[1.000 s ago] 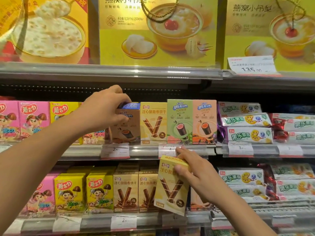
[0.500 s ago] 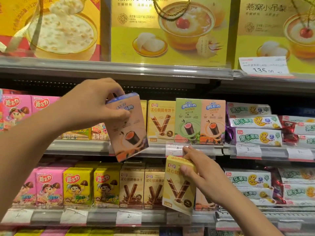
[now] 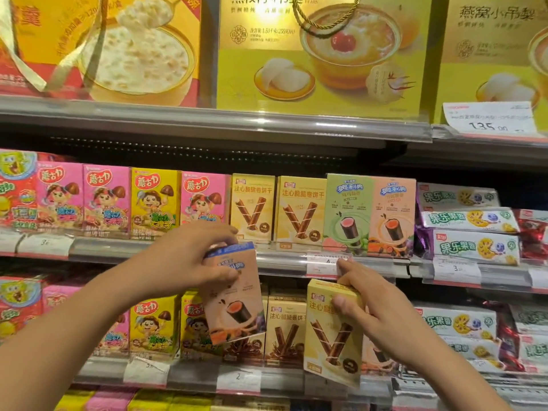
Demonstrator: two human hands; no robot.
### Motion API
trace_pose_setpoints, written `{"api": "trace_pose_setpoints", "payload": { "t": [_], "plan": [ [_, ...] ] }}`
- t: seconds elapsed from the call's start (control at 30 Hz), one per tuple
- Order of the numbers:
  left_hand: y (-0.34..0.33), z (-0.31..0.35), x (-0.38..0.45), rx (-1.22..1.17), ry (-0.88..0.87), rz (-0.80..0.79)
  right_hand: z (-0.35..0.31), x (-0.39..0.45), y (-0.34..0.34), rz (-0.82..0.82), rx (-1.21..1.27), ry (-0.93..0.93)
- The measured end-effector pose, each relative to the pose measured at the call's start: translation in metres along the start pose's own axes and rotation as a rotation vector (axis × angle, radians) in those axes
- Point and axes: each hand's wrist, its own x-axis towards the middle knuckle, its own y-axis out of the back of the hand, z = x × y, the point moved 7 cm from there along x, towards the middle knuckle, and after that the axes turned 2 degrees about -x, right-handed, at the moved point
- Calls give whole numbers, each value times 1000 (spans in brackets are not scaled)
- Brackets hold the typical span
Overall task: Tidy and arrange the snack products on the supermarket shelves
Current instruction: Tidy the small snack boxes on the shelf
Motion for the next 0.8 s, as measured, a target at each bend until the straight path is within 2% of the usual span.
{"api": "trace_pose_setpoints", "payload": {
  "t": [0.2, 0.4, 0.6, 0.8],
  "plan": [
    [-29, -14, -12, -3, -28, -10, -27, 5, 22, -109, -73, 139],
    [-45, -31, -20, -59, -46, 61, -69, 32, 55, -190, -38, 285],
    [-71, -40, -27, 19, -94, 71, -103, 78, 96, -35, 30, 314],
    [-73, -40, -28, -12, -91, 83, -131, 122, 135, 145, 51, 311]
  ]
}}
